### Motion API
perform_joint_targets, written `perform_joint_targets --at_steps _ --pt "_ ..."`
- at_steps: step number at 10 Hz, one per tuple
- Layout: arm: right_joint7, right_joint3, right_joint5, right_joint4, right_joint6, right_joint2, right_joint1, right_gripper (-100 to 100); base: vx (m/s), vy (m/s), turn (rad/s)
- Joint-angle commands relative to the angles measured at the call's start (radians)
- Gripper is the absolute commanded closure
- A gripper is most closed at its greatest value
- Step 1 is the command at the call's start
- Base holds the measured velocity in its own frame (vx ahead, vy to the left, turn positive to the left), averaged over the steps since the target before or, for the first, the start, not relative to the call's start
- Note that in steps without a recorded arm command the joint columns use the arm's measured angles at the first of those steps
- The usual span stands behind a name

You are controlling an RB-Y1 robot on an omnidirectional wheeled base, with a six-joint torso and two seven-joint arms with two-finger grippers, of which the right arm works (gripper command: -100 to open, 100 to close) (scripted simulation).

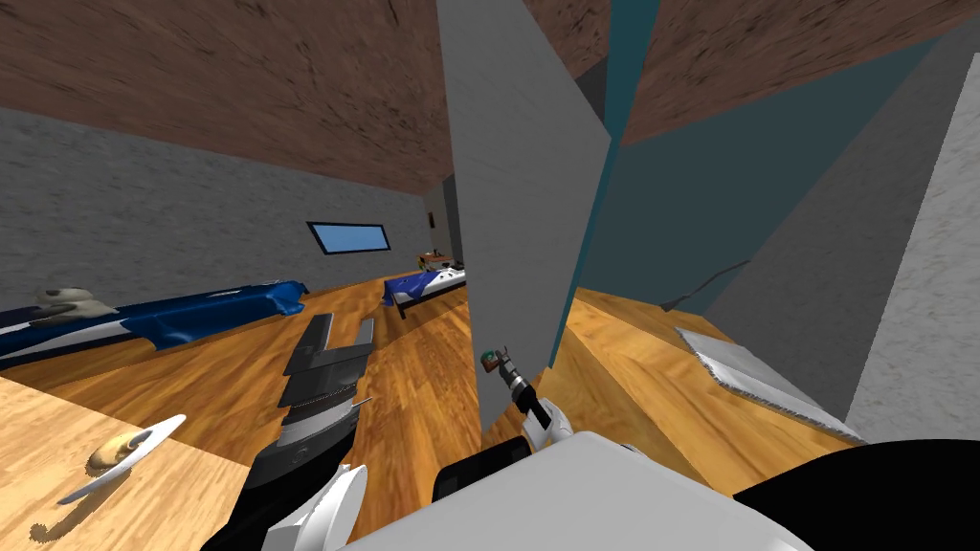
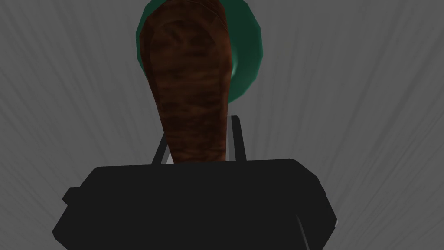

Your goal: Push the door open

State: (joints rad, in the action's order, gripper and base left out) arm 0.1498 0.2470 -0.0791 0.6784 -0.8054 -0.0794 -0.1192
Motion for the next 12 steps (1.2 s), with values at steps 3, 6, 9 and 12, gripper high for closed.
perform_joint_targets --at_steps 3,6,9,12 --pt "-0.023 -0.053 0.024 0.008 0.008 -0.004 -0.005 100 0.113 0.128 -0.038" --pt "-0.035 -0.077 0.035 0.004 0.012 0.001 -0.008 100 0.115 0.111 -0.062" --pt "-0.052 -0.112 0.051 -0.002 0.017 0.009 -0.011 100 0.137 0.158 -0.068" --pt "-0.066 -0.140 0.065 -0.007 0.021 0.018 -0.013 100 0.159 0.133 -0.054"
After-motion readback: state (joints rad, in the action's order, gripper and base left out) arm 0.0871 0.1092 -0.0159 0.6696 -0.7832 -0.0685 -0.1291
